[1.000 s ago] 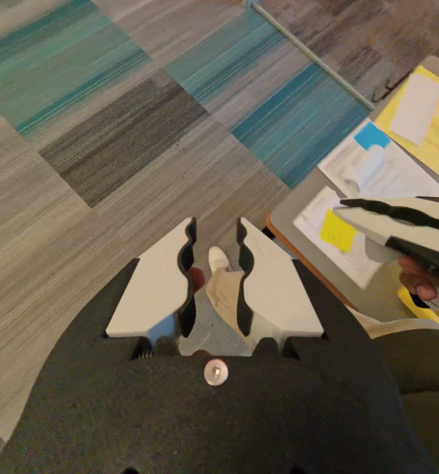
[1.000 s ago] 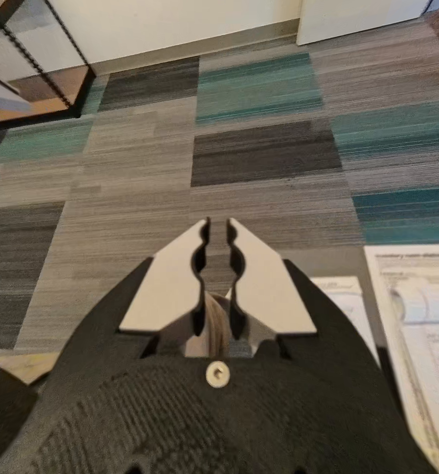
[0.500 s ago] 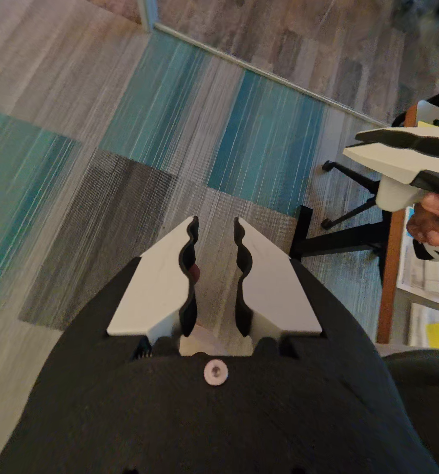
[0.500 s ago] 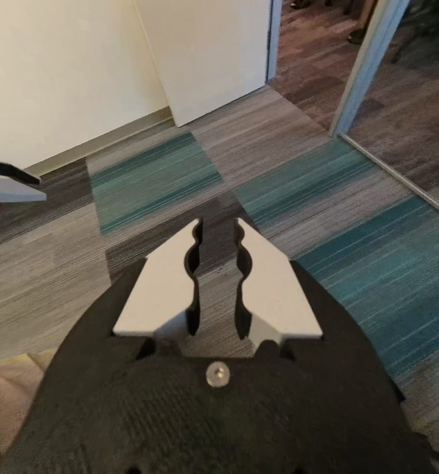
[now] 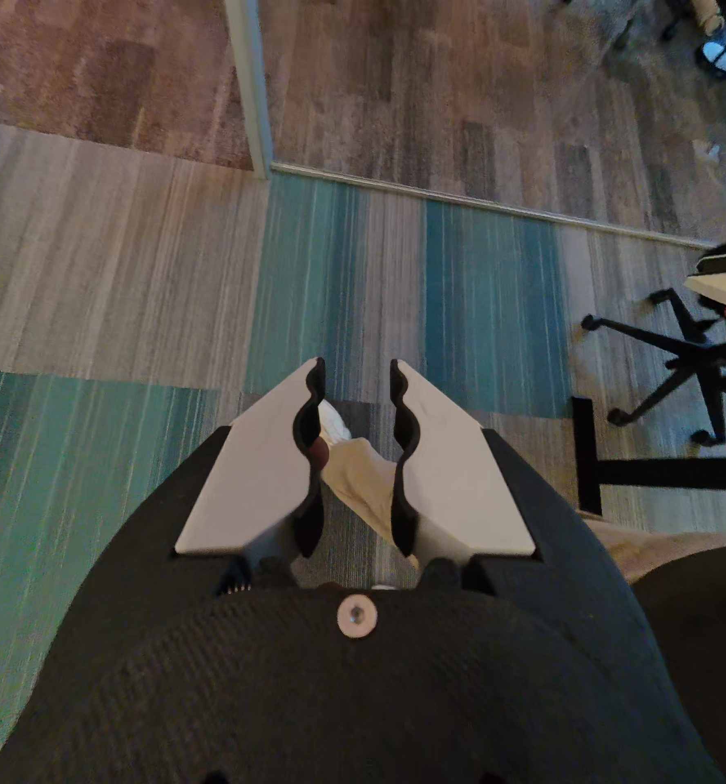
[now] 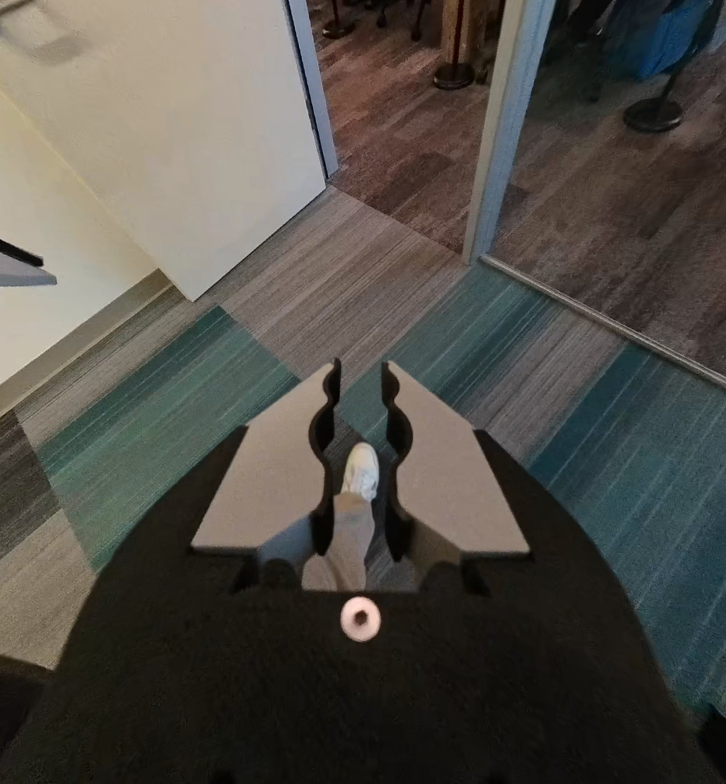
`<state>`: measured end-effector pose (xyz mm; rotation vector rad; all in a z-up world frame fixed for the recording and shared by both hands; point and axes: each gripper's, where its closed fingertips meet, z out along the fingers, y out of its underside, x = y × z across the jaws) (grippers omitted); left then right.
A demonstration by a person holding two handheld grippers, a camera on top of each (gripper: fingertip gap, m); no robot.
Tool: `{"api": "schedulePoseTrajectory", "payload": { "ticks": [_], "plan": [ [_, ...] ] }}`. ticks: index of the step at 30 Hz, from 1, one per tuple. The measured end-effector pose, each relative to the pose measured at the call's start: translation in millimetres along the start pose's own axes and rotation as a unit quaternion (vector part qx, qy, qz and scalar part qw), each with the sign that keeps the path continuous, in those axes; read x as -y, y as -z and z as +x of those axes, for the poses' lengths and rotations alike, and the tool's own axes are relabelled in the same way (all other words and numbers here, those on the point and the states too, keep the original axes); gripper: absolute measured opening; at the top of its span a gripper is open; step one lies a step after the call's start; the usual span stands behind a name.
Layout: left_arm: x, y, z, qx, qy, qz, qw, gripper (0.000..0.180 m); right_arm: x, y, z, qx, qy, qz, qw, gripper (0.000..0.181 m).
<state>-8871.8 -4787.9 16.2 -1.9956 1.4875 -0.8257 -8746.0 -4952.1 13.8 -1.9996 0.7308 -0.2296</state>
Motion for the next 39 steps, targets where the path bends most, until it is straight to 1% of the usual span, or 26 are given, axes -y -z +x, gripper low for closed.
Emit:
{"api": "schedulePoseTrajectory", "payload": {
  "ticks": [3,5,7,9,10,12,14,17,19,23,25,27,29,31,33,35,39],
  "plan": [
    [38.9,-52.1,-79.5,0.014,0.036,0.003,0.999,0.022,32.5,-116.4,-9.4,0.018,0.015,-0.015,1.0,0.017],
    [70.9,-77.7,-131.9,0.028,0.06,-0.016,0.998,0.023,70.4,-195.6,-18.8,0.038,0.023,-0.026,0.999,0.017],
    [124.9,-101.4,-184.5,0.036,0.069,-0.004,0.997,0.024,135.7,-265.6,-34.1,0.068,0.035,-0.001,0.997,0.018],
    [182.9,-115.2,-236.2,0.062,0.053,0.022,0.996,0.024,210.8,-329.3,-52.2,0.098,0.045,0.029,0.994,0.022],
    [207.8,-121.0,-264.1,0.082,0.05,0.025,0.995,0.026,245.1,-358.7,-61.8,0.113,0.048,0.033,0.992,0.024],
    [246.7,-135.7,-312.8,0.102,0.061,0.014,0.993,0.027,312.9,-416.6,-83.0,0.141,0.049,0.037,0.988,0.03],
    [276.0,-157.8,-358.8,0.098,0.074,0.005,0.992,0.03,368.8,-470.8,-101.8,0.16,0.048,0.053,0.985,0.03],
    [311.6,-202.6,-443.1,0.1,0.083,0.008,0.991,0.03,420.1,-559.5,-124.5,0.171,0.052,0.06,0.982,0.033],
    [337.6,-236.6,-500.9,0.095,0.079,0.012,0.992,0.03,439.9,-617.8,-127.8,0.148,0.056,0.058,0.986,0.041],
    [410.3,-295.1,-600.2,0.071,0.028,0.003,0.997,0.034,491.8,-702.0,-116.4,0.046,0.045,0.049,0.997,0.044],
    [458.5,-322.5,-634.8,0.044,0.0,-0.003,0.999,0.036,534.7,-730.0,-113.4,0.023,0.032,0.064,0.997,0.046],
    [510.1,-351.5,-658.6,0.01,-0.02,-0.015,1.0,0.04,572.3,-758.2,-102.7,-0.003,0.039,0.071,0.997,0.053],
    [566.5,-381.0,-675.2,-0.023,-0.043,-0.012,0.999,0.045,600.3,-790.0,-85.4,-0.028,0.037,0.069,0.997,0.058],
    [617.0,-418.4,-690.2,-0.048,-0.065,-0.004,0.997,0.055,619.1,-827.4,-65.7,-0.041,0.001,0.074,0.996,0.064],
    [655.4,-464.3,-707.7,-0.057,-0.078,-0.016,0.995,0.075,628.2,-873.1,-47.3,-0.036,-0.047,0.073,0.996,0.072],
    [693.1,-513.1,-727.2,-0.045,-0.076,-0.015,0.996,0.078,635.6,-924.8,-25.9,-0.037,-0.066,0.069,0.995,0.077],
    [772.6,-604.3,-752.0,-0.052,-0.052,-0.014,0.997,0.077,674.4,-1032.4,25.1,-0.027,-0.029,0.041,0.998,0.087]
  ]
}}
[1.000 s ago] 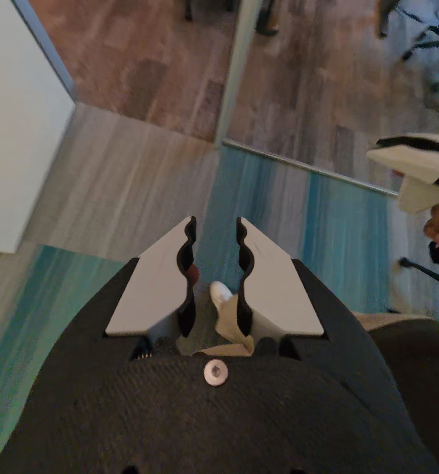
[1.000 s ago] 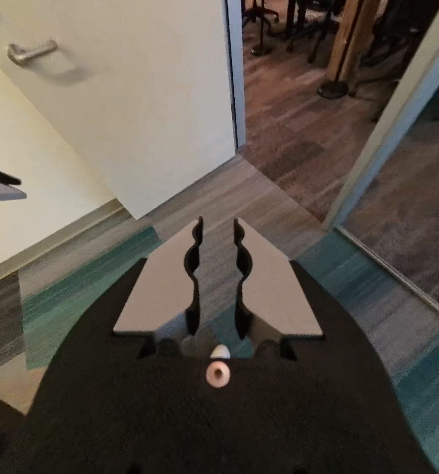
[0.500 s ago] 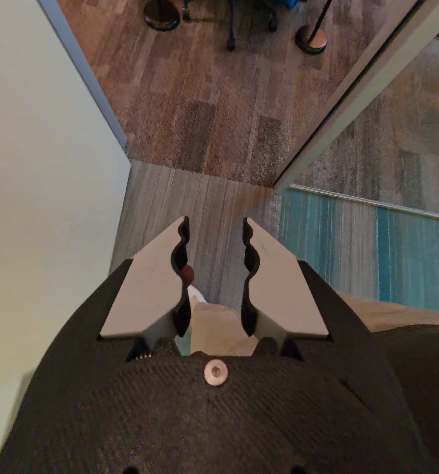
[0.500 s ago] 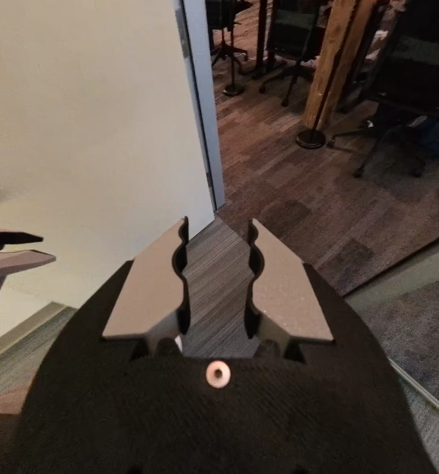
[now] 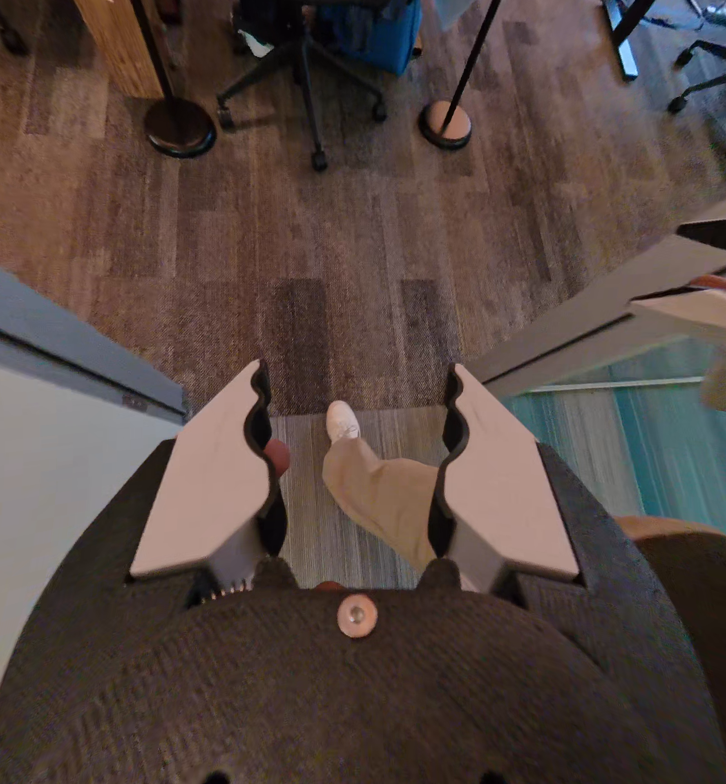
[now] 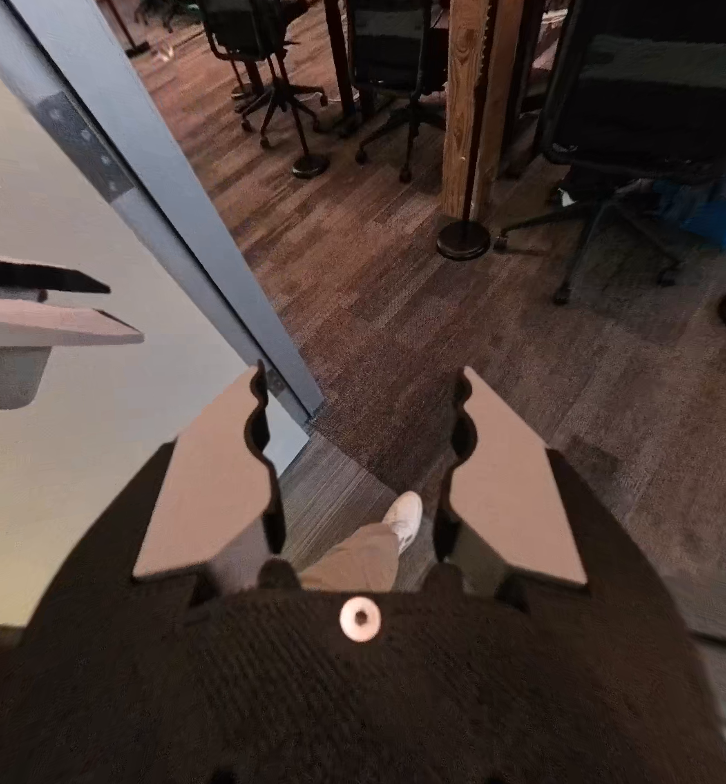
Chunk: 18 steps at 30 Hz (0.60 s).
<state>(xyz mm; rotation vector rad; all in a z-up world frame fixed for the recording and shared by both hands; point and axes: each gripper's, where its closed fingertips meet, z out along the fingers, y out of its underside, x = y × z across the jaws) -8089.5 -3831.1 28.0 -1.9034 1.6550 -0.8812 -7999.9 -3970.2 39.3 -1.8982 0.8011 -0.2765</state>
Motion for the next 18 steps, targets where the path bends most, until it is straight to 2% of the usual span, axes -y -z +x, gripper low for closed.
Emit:
{"api": "schedulePoseTrajectory", "payload": {
  "ticks": [4,11,15,18],
  "plan": [
    [107.6,-66.3,-45.3,0.026,0.015,0.013,0.999,0.067,85.7,-107.5,44.1,0.028,0.026,0.006,0.999,0.085],
    [283.5,-164.9,-126.1,0.029,0.007,0.054,0.998,0.06,249.1,-241.5,81.4,0.076,0.011,0.089,0.993,0.076],
    [355.9,-232.5,-196.9,0.033,0.049,0.078,0.995,0.059,269.5,-329.1,84.7,0.098,0.012,0.052,0.994,0.076],
    [401.3,-275.4,-261.3,0.033,0.093,0.101,0.99,0.059,293.5,-397.5,75.3,0.111,0.067,0.019,0.991,0.076]
  ]
}}
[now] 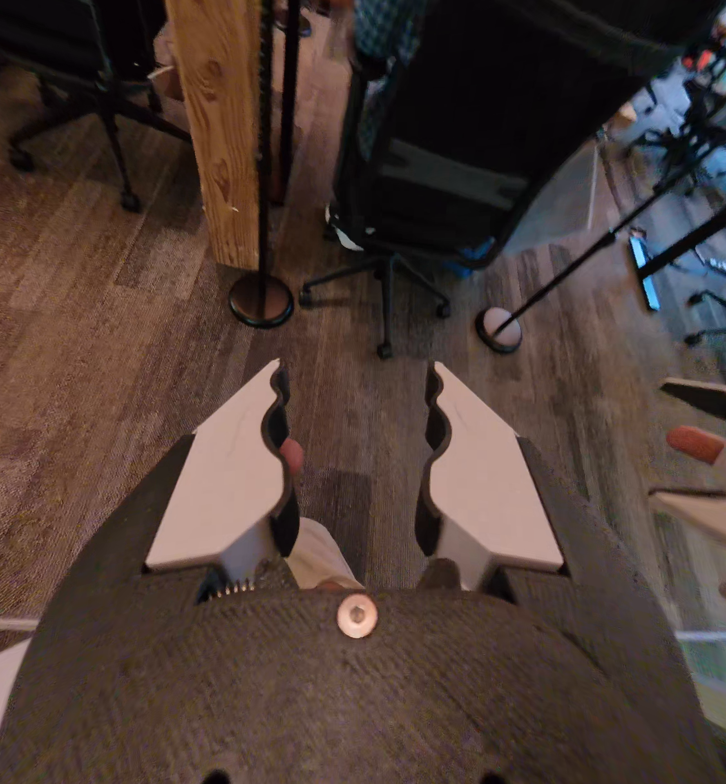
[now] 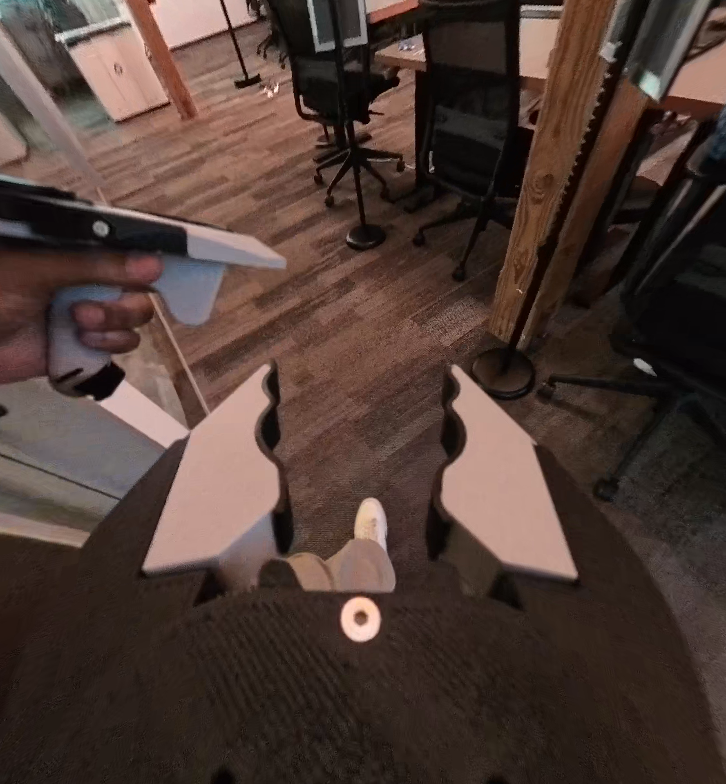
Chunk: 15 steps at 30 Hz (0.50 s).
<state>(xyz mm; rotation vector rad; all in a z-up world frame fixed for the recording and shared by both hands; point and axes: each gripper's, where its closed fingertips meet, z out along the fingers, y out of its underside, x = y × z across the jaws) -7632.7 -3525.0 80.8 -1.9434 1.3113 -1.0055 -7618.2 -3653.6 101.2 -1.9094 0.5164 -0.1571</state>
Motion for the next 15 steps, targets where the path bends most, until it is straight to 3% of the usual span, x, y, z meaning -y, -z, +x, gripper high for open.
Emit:
{"api": "schedulePoseTrajectory", "payload": {
  "ticks": [4,8,11,13,15],
  "plan": [
    [68.9,-49.3,-103.1,0.068,0.018,0.017,0.997,0.059,48.9,-110.6,7.1,0.041,0.044,-0.055,0.997,0.08],
    [125.0,-59.4,-201.4,0.134,0.061,0.038,0.988,0.059,130.2,-220.1,-8.9,0.122,0.049,-0.003,0.991,0.074],
    [133.6,-59.9,-277.2,0.176,0.107,0.017,0.978,0.063,146.1,-309.9,-19.4,0.179,0.047,-0.048,0.981,0.08],
    [125.2,-56.5,-338.5,0.235,0.146,-0.015,0.961,0.063,154.9,-367.7,-25.0,0.214,0.046,-0.074,0.973,0.084],
    [128.5,-52.0,-390.4,0.278,0.184,-0.001,0.943,0.059,166.9,-428.2,-24.1,0.236,0.059,-0.083,0.966,0.084]
  ]
}}
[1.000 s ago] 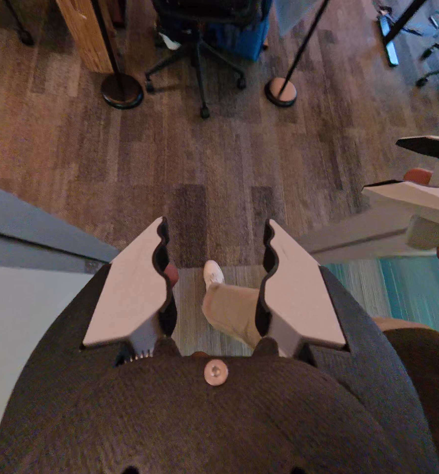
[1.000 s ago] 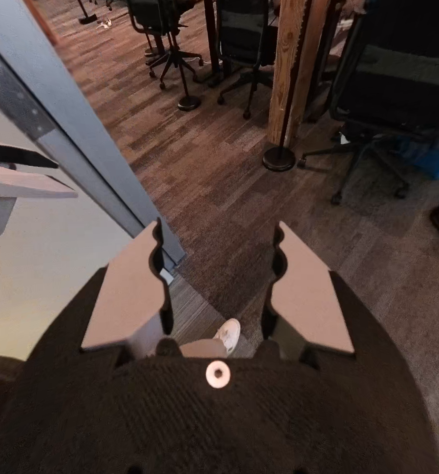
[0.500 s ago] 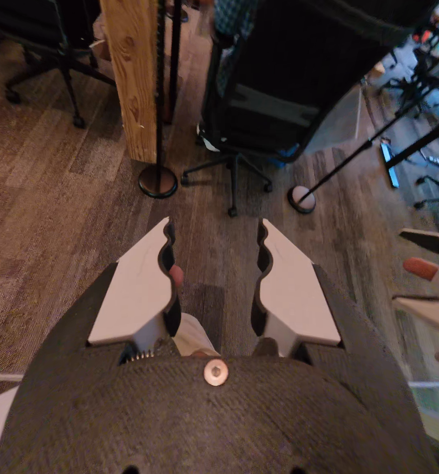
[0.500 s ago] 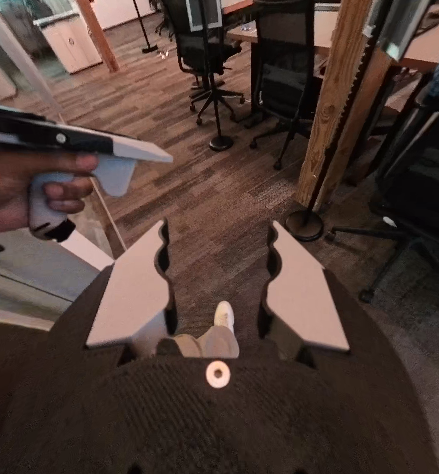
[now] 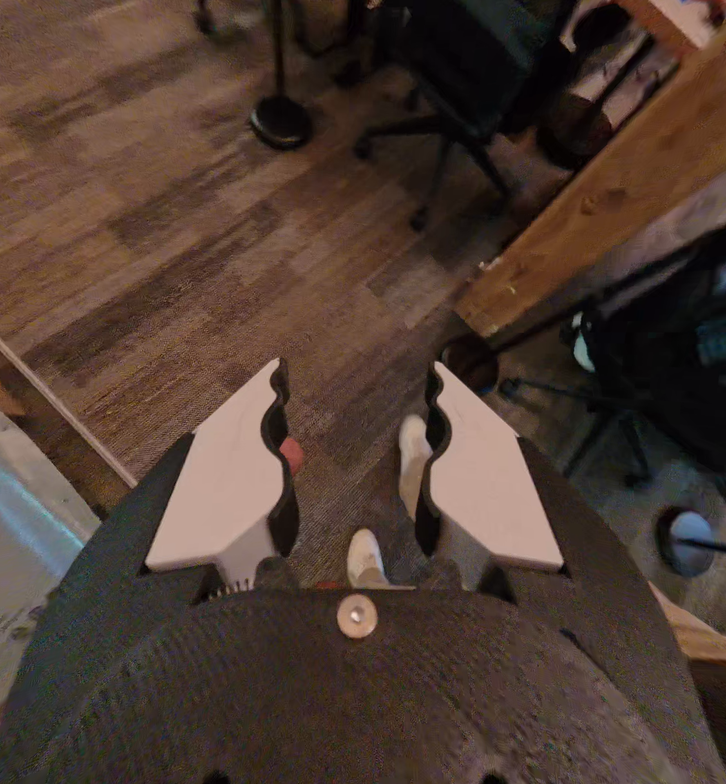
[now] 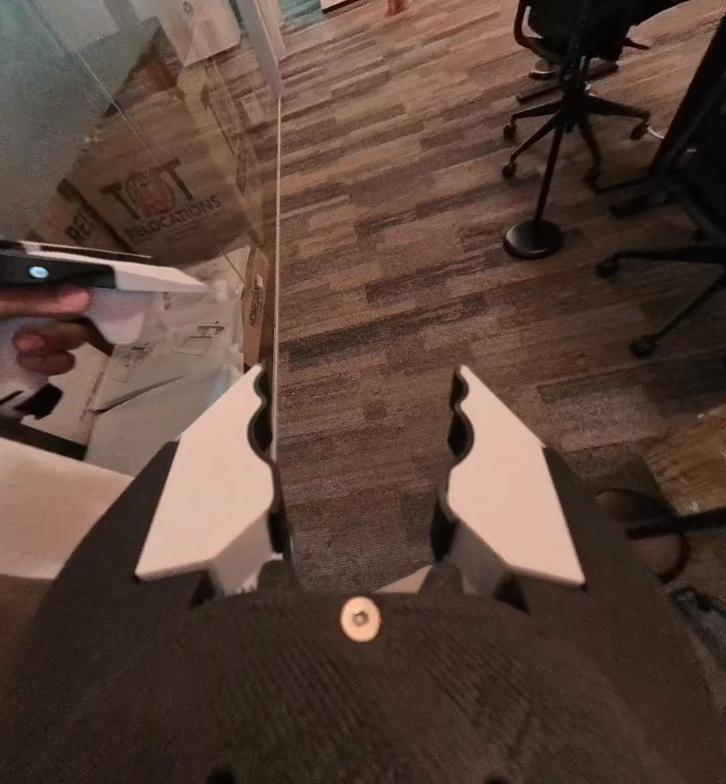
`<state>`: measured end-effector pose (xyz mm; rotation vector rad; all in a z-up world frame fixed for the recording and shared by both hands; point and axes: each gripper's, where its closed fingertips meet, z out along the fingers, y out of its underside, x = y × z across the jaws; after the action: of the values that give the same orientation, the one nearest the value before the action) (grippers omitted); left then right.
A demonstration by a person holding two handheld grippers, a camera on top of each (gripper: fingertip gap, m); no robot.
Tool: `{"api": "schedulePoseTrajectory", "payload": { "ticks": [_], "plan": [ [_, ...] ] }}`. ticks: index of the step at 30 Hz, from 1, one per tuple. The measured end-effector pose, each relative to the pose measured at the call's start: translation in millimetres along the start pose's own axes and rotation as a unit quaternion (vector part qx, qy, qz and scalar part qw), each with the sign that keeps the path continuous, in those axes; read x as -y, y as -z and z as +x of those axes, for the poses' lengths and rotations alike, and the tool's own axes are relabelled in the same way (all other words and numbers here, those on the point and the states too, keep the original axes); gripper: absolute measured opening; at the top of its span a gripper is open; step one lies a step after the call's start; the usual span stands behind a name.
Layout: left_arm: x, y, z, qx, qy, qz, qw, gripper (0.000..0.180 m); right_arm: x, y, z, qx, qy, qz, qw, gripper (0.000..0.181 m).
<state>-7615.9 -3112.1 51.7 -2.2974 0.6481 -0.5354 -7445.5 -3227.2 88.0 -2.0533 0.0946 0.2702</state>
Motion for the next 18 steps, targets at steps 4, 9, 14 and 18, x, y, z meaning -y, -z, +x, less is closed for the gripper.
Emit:
{"api": "schedulePoseTrajectory", "payload": {
  "ticks": [4,9,14,18],
  "plan": [
    [50.5,-56.8,-48.4,0.032,0.095,0.014,0.995,0.06,48.0,-106.3,77.4,0.027,0.014,-0.002,1.0,0.084],
    [151.8,-149.5,-79.9,0.073,0.145,0.024,0.986,0.058,136.0,-237.9,177.0,0.054,-0.017,0.023,0.998,0.083],
    [281.6,-215.5,-105.6,0.09,0.17,0.046,0.98,0.058,239.6,-360.8,198.0,0.153,-0.025,0.0,0.988,0.084],
    [343.1,-253.4,-150.8,0.119,0.174,0.054,0.976,0.059,323.2,-451.1,193.8,0.196,0.015,0.015,0.98,0.08]
  ]
}}
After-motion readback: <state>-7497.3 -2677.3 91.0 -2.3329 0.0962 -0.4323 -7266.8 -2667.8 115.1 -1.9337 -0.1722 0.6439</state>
